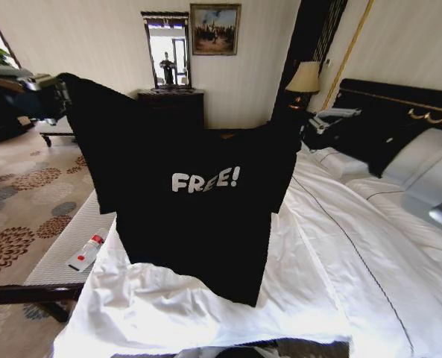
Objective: Fold the clothes on the bed.
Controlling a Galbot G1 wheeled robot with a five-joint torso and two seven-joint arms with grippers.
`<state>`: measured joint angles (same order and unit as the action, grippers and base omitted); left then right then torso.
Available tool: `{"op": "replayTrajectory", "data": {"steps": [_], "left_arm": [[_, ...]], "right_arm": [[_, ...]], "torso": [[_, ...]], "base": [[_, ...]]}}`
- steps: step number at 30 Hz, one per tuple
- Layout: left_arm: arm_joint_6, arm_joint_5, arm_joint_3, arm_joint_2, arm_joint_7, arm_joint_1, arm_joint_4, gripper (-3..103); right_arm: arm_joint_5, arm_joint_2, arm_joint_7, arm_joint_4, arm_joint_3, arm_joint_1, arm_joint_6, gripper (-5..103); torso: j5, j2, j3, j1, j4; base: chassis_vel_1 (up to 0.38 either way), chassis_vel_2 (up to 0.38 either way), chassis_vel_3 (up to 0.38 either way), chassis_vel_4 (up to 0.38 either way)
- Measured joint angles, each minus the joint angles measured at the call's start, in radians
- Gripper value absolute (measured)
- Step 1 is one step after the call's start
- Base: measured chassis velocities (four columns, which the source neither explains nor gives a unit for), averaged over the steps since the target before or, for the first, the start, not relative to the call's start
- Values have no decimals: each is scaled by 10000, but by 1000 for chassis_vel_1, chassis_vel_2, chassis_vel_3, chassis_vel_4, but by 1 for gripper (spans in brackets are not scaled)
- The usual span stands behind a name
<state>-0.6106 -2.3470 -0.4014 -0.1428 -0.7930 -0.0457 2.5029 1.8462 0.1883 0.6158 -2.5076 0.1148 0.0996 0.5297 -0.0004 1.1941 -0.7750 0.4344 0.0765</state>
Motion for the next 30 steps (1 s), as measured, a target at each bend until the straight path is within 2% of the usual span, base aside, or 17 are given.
{"op": "replayTrajectory", "data": {"steps": [6, 8, 11, 12, 13, 15, 16, 17, 18, 20, 23, 25, 26, 27, 30], "left_arm": [[-219, 894, -563, 970, -553, 1941, -13, 2], [-337, 1840, -630, 1900, -885, 3346, -23, 2], [-356, 2579, -298, 2529, -970, 4131, -41, 2], [-387, 3015, -174, 2854, -983, 4743, -41, 2], [-425, 4189, -43, 3335, -845, 5919, -46, 2], [-457, 5532, 157, 3726, -498, 7085, -61, 2], [-457, 5532, 157, 3726, -498, 7085, -61, 2], [-466, 6757, 605, 4131, -176, 8020, -66, 2], [-468, 7588, 1081, 4473, 78, 8533, -64, 2], [-428, 8873, 2144, 5111, 390, 8964, -136, 2], [-338, 9715, 3099, 5595, 600, 8884, -619, 2], [-102, 11009, 4367, 6364, 984, 8555, -1737, 2], [-102, 11009, 4367, 6364, 984, 8555, -1737, 2], [-42, 11350, 4646, 6619, 1142, 8501, -2206, 2], [201, 12698, 5159, 7581, 1734, 8199, -4278, 2]], "right_arm": [[-884, 777, -21, 36, -622, 591, 52, 0], [-1488, 1342, -129, 73, -784, 1116, 145, 0], [-1988, 1810, -276, 418, -942, 1657, 201, 0], [-2377, 2142, -396, 767, -1058, 2080, 206, 0], [-2770, 2583, -476, 1208, -1220, 2702, 205, 0], [-3191, 3090, -599, 1641, -1398, 3376, 180, 0], [-3191, 3090, -599, 1641, -1398, 3376, 180, 0], [-3676, 3519, -779, 2044, -1580, 3832, 112, 0], [-4110, 3897, -953, 2444, -1901, 4124, 6, 0], [-4680, 4533, -1361, 3292, -2496, 4482, -281, 0], [-4908, 5057, -1590, 4098, -2947, 4639, -541, 0], [-5633, 5859, -2054, 5495, -3556, 4744, -976, 0], [-5633, 5859, -2054, 5495, -3556, 4744, -976, 0], [-5916, 6054, -2209, 5863, -3694, 4740, -1088, 0], [-7128, 6890, -2614, 7568, -4237, 4451, -1495, 0]], "torso": [[-1, 2, 3, -3, 4], [-8, 2, 3, -3, 7], [-7, 1, 1, -1, 6], [-4, 0, 1, 0, 6], [-5, 0, 0, 1, 4], [0, 0, 0, 2, 6], [0, 0, 0, 2, 6], [2, 0, 0, 1, 7], [-5, 0, 0, 0, 5], [-6, 1, 2, -2, 1], [-3, 2, 3, -5, -1], [0, 1, 2, -4, 4], [0, 1, 2, -4, 4], [-5, 1, 2, -2, 7], [-3, 0, 0, 0, 4]], "base": [[0, 0, 0, 0], [0, 0, 0, 0], [0, 0, 0, 0], [0, 0, 0, 0], [0, 0, 0, 0], [0, 0, 0, 0], [0, 0, 0, 0], [0, 0, 0, 0], [0, 0, 0, 0], [0, 0, 0, 0], [0, 0, 0, 0], [0, 0, 0, 0], [0, 0, 0, 0], [0, 0, 0, 0], [0, 0, 0, 0]]}}
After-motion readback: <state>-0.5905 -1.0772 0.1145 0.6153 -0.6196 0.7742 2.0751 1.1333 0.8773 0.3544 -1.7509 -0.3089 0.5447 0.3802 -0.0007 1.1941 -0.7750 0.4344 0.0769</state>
